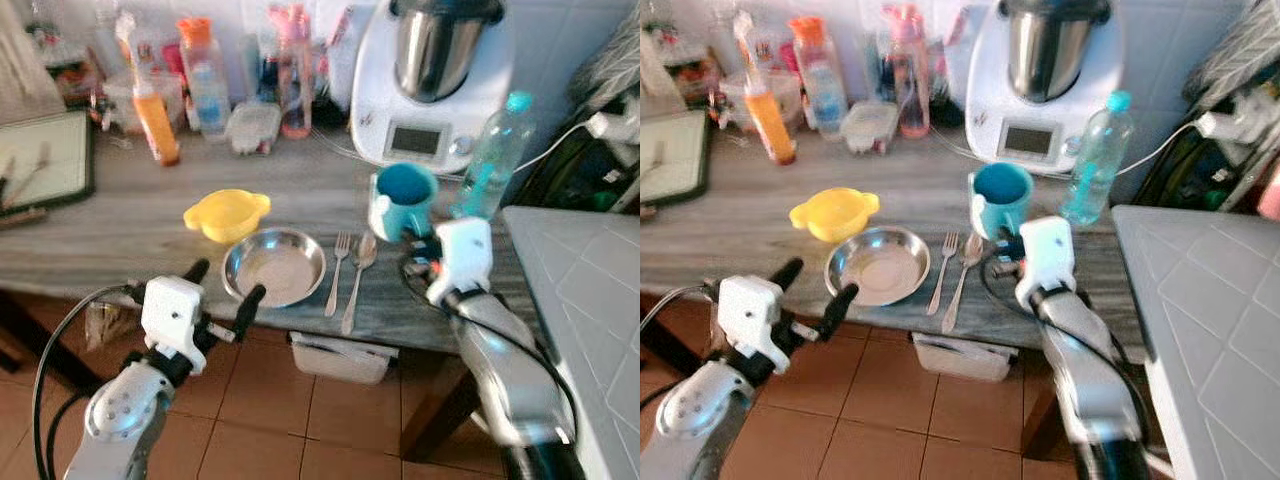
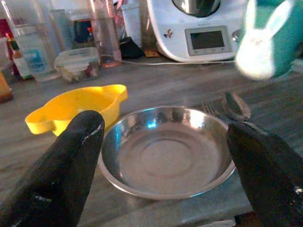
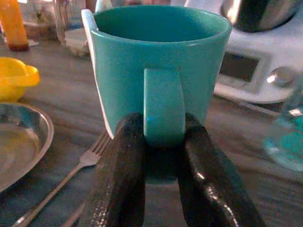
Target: Setting the table
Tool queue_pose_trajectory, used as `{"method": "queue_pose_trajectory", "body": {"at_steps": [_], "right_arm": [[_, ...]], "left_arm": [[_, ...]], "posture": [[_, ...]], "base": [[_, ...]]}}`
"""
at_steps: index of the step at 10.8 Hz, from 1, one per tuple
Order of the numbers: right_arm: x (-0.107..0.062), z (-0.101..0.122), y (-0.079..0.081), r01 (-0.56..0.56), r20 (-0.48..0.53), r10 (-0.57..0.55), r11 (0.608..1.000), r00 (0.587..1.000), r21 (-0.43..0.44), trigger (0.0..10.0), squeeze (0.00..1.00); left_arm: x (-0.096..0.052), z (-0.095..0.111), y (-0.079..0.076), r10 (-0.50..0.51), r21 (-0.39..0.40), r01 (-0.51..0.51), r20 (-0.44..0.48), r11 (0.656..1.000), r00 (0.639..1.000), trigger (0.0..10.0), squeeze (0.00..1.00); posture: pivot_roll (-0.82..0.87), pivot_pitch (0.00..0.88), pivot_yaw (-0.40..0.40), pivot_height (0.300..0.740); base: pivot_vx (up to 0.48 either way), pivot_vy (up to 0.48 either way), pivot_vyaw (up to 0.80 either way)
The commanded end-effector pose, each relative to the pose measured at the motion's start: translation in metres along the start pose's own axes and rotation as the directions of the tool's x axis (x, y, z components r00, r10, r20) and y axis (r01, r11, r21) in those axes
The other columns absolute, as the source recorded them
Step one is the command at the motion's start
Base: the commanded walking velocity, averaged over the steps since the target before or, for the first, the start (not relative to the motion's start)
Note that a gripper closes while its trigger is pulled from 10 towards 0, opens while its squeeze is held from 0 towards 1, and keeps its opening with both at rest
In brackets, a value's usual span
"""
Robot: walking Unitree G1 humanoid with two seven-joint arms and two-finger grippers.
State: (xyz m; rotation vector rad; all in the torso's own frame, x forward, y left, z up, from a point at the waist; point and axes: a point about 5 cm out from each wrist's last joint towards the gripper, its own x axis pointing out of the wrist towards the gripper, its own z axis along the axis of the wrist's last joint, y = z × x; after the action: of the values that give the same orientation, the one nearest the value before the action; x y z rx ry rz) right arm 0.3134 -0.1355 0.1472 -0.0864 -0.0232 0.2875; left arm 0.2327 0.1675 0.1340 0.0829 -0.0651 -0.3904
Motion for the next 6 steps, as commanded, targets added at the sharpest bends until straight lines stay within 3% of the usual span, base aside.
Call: {"method": "queue_pose_trajectory", "body": {"at_steps": [1,3,4,6], "right_arm": [[0.006,0.005,0.004,-0.032,0.027,0.031,0.999,0.999,0.010,10.0,0.00],[0.022,0.004,0.017,-0.101,0.026,0.100,0.995,0.995,0.014,10.0,0.00],[0.035,0.003,0.031,-0.152,0.028,0.152,0.988,0.988,0.025,10.0,0.00],[0.044,0.003,0.038,-0.173,0.029,0.173,0.985,0.985,0.021,10.0,0.00]], "left_arm": [[-0.002,0.004,0.000,-0.002,0.004,0.002,0.005,1.000,1.000,10.0,0.00],[-0.003,0.006,-0.008,-0.001,-0.024,0.001,0.008,1.000,1.000,10.0,0.00],[-0.006,0.007,-0.013,-0.039,-0.022,0.039,-0.001,0.999,0.999,10.0,0.00],[-0.008,0.010,-0.007,-0.024,-0.009,0.024,-0.006,1.000,1.000,10.0,0.00]], "posture": [[0.10,0.056,-0.005,0.740],[0.11,0.075,-0.015,0.740],[0.13,0.090,-0.023,0.740],[0.15,0.097,-0.023,0.740]], "base": [[0.000,0.000,0.00],[0.000,0.000,0.00],[0.000,0.000,0.00],[0.000,0.000,0.00]]}}
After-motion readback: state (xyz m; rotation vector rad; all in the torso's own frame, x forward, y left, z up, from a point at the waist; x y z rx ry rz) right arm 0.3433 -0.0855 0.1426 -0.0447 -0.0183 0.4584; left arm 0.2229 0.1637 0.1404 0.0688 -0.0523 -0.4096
